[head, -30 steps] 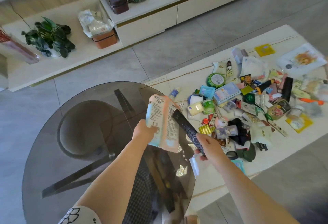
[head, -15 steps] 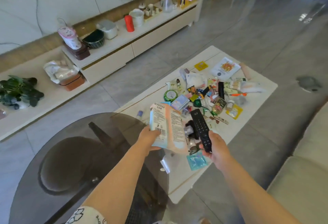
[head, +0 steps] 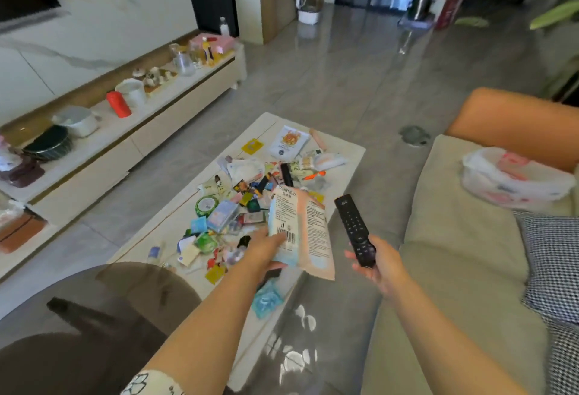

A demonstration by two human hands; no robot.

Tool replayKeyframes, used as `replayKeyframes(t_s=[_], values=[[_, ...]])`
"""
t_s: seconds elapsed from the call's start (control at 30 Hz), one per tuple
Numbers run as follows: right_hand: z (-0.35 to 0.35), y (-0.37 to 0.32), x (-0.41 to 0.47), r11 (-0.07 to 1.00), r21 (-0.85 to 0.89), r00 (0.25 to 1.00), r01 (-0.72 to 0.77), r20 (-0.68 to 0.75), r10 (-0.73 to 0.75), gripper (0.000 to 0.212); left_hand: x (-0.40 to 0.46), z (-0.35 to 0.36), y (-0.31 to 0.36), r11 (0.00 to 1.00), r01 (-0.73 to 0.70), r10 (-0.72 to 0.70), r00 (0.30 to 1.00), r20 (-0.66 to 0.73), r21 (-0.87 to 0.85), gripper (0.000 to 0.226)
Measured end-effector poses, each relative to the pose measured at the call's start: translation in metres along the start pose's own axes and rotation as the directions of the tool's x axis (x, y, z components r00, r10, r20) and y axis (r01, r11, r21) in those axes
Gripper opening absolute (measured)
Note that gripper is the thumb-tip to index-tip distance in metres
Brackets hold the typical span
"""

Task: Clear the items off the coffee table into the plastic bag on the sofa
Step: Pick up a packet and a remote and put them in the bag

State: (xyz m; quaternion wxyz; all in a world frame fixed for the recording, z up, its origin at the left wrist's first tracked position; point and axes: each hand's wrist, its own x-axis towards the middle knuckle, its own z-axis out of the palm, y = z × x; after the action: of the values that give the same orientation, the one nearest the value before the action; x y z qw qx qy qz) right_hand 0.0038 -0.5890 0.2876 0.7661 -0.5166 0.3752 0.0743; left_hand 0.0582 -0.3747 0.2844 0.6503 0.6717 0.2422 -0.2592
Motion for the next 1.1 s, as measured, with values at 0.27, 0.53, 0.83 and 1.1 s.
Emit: replayKeyframes(t_s=[0.27, 0.53, 0.83, 1.1], values=[[-0.082, -0.032, -0.008, 0.996, 0.066, 0.996, 0.061, -0.073, -0.056, 0.02, -0.009, 0.101, 0.016, 0.987, -0.07, 0.048, 0.987, 0.152, 0.144, 0.03], [-0.107, -0.053, 0.011, 0.983, 0.159, 0.983, 0.092, -0.175, -0.064, 0.022, 0.023, 0.143, 0.051, 0.979, -0.092, 0.042, 0.966, 0.256, 0.184, 0.033], [-0.107, -0.078, 0.055, 0.949, 0.276, 0.944, 0.151, -0.324, -0.056, 0.02, 0.081, 0.171, 0.101, 0.965, -0.115, 0.025, 0.935, 0.353, 0.236, 0.024], [-0.123, -0.113, 0.092, 0.923, 0.347, 0.931, 0.168, -0.362, -0.033, 0.021, 0.112, 0.221, 0.132, 0.943, -0.177, 0.051, 0.914, 0.403, 0.28, 0.016]])
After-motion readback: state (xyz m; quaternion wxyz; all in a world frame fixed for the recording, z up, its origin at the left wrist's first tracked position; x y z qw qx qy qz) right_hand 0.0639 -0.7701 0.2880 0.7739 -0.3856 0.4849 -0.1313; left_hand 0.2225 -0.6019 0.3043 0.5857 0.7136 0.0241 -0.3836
